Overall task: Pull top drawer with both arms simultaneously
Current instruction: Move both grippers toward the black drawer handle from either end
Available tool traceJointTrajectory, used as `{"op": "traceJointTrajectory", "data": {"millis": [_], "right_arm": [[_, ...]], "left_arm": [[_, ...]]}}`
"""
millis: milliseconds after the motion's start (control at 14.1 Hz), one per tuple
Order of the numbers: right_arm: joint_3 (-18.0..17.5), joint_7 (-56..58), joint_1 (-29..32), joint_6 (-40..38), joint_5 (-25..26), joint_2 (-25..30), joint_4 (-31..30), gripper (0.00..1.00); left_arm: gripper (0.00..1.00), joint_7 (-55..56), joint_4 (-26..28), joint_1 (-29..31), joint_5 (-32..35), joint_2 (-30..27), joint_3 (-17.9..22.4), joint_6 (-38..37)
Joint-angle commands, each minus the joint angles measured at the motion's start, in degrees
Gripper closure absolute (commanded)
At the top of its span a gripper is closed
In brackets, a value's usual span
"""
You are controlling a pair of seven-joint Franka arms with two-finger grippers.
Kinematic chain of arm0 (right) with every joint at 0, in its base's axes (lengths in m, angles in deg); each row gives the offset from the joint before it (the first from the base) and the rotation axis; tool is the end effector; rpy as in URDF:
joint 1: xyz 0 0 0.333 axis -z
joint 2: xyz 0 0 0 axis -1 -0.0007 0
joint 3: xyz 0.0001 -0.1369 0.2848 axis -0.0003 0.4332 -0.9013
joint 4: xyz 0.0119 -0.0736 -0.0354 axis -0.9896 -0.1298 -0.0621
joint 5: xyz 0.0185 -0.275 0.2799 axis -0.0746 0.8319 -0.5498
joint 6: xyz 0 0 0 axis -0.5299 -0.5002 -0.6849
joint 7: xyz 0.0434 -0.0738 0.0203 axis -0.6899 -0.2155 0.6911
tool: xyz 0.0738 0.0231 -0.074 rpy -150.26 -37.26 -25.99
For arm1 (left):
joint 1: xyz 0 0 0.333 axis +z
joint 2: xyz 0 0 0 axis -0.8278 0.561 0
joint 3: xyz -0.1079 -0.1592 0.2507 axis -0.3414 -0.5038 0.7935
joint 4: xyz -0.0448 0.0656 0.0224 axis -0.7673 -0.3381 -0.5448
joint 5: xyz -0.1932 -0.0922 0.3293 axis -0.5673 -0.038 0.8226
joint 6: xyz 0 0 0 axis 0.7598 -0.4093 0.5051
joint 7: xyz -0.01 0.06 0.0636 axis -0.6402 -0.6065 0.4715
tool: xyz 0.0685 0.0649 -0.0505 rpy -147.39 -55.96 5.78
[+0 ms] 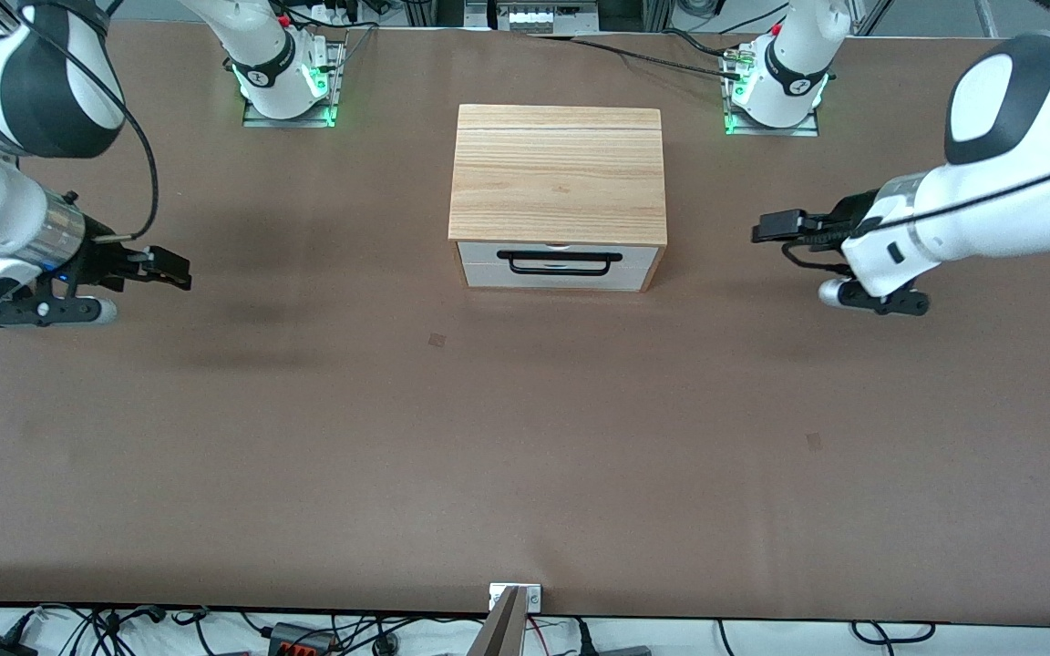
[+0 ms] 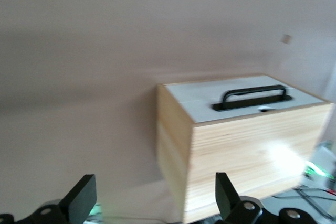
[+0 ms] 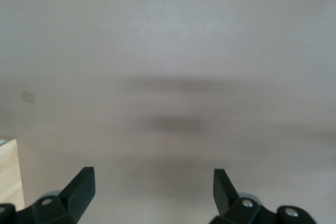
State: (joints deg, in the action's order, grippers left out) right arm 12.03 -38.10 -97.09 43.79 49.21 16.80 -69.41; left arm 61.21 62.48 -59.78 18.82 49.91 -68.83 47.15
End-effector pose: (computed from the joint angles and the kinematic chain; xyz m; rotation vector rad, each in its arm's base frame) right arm 0.5946 0.0389 0.4670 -3.1222 -0.0835 0.1676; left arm 0.5784 -0.1375 0.4868 2.6828 -0.0102 -0.5182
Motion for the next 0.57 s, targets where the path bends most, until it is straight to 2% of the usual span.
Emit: {"op": "traceJointTrajectory", "data": {"millis": [0, 71, 142, 283, 425, 495], "right_arm": [[-0.18, 2.39, -3.06, 0.61, -0.86, -2.11, 0.88, 0.0], [-0.27, 2.48, -3.5, 2.0, -2.69, -3.16, 1.14, 0.0], [-0.27, 2.48, -4.12, 3.58, -8.19, -4.57, 1.41, 0.0], [-0.27, 2.74, -4.82, 4.91, -15.33, -6.85, 1.41, 0.0], [-0.44, 2.74, -7.1, 7.37, -19.12, -8.79, 1.41, 0.0], [-0.53, 3.53, -7.46, 7.64, -23.14, -10.1, 1.23, 0.0]], "left_arm": [[0.0, -0.46, -1.92, 0.73, -11.2, 6.19, 0.19, -0.46], [0.0, -2.29, -1.83, 0.91, -16.56, 8.04, 0.19, 0.41], [0.0, -4.65, -1.48, 0.57, -20.35, 9.8, 0.19, 2.5], [0.0, -10.97, -0.17, 0.04, -23.89, 11.31, 0.01, 5.24], [0.0, -18.96, 3.51, -0.23, -27.75, 11.4, -0.07, 8.66], [0.0, -22.75, 6.14, 0.12, -32.56, 11.4, -0.07, 8.94]]}}
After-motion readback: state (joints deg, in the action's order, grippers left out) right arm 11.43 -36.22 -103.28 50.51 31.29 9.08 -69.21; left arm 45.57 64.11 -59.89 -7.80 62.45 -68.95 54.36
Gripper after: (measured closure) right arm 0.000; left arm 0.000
